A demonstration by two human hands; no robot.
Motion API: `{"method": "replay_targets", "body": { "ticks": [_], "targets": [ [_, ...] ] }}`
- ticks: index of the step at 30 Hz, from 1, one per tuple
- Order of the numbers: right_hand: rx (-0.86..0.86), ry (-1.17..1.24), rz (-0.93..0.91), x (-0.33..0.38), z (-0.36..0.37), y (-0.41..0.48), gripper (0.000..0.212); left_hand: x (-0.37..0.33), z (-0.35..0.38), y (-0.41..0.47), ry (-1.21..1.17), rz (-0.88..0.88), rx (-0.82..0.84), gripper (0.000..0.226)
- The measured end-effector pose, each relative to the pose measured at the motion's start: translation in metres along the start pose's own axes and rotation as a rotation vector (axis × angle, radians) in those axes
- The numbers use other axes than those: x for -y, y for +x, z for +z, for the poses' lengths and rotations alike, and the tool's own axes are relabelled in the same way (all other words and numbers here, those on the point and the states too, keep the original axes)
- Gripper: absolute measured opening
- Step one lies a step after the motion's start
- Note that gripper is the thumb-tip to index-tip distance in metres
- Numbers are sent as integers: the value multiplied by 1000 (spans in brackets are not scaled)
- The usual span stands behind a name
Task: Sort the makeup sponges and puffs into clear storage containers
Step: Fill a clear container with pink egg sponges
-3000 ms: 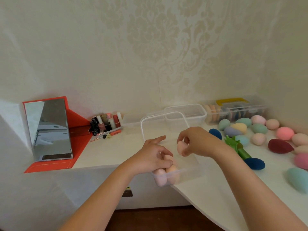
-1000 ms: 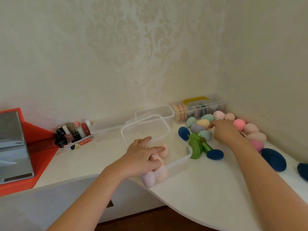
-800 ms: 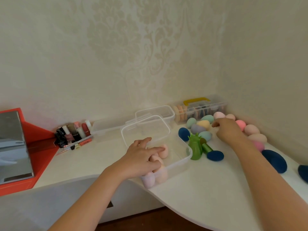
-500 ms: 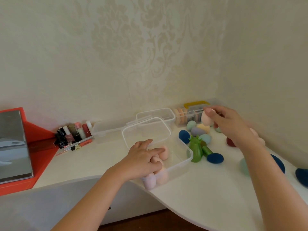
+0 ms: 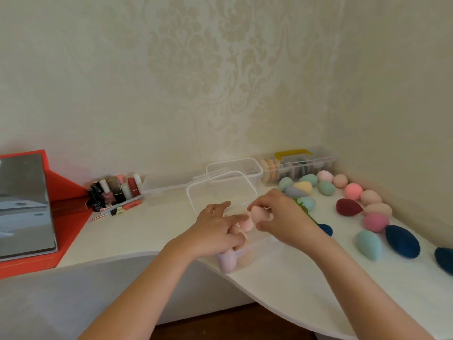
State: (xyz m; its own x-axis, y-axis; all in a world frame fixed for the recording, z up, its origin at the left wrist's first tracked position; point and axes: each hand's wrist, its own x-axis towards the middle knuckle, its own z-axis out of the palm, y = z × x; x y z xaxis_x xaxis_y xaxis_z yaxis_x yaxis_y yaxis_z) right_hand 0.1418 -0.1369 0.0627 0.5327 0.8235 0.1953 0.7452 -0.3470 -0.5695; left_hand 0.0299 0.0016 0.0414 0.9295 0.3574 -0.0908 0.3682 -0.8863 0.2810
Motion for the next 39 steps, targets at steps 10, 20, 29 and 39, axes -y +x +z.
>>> {"method": "replay_targets", "body": {
  "ticks": [10, 20, 29, 39],
  "targets": [
    [249, -334, 97, 11, 14, 18, 30, 0, 0, -2, -3, 1, 9, 57],
    [301, -183, 205, 9, 20, 27, 40, 3, 5, 1, -18, 3, -16, 56],
    [322, -205, 214, 5, 21, 31, 40, 2, 4, 0, -22, 238, -50, 47],
    [354, -158, 123, 5, 10, 26, 35, 2, 2, 1, -22, 263, 0, 56]
  ]
}}
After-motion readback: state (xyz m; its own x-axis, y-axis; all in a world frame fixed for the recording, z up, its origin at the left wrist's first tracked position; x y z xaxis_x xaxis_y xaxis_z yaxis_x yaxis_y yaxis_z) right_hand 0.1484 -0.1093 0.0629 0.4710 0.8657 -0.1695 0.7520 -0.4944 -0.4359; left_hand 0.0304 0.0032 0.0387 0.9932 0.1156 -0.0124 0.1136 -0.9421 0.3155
